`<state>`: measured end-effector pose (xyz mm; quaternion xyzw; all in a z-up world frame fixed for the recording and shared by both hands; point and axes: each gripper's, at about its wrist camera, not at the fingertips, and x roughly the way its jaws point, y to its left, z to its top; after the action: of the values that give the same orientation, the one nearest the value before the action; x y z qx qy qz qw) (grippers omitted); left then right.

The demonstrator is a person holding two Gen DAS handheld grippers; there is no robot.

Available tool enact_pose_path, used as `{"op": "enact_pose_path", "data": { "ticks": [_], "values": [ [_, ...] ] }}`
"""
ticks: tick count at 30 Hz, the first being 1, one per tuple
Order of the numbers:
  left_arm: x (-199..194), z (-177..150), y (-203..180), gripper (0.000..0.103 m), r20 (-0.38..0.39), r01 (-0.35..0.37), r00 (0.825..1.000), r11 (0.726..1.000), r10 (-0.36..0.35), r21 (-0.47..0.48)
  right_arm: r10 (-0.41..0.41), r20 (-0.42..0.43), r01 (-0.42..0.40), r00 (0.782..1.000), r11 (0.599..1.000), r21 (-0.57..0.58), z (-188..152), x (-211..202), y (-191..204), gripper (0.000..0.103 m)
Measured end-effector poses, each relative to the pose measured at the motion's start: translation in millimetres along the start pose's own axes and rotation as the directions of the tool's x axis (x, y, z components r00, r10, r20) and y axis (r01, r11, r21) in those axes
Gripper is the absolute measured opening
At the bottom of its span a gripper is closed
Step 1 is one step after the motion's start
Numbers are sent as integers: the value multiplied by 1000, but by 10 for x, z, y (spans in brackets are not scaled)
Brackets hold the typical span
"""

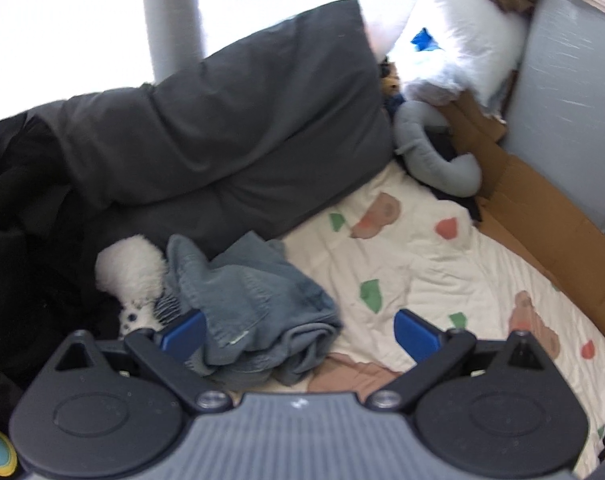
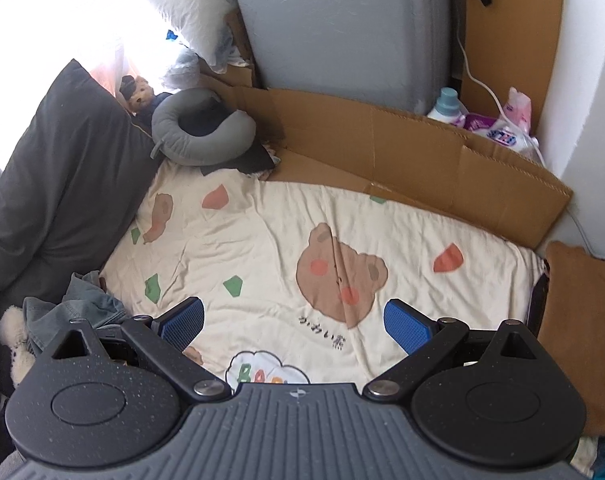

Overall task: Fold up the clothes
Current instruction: 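Move the left tool toward the crumpled light-blue jeans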

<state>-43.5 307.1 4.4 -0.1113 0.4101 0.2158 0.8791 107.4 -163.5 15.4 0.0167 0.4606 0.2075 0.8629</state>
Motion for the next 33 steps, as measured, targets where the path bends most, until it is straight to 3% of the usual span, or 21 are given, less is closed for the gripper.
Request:
{"op": "enact_pose_path", "data": {
  "ticks": [9,23,33],
  "values": [
    [302,-153,330,98,-6,-37,999,998,36,-46,88,-1,-88,996,994,-61,29,359,62,100],
    [991,-602,376,98,-26,-78,997,996,77,-47,153,90,-139,984,979,-148,-229,980,223,99],
    [1462,-893,225,98,-75,-56,996,995,49,-83,233,21,-226,972,958,-175,-386,1635,375,98]
  ]
}}
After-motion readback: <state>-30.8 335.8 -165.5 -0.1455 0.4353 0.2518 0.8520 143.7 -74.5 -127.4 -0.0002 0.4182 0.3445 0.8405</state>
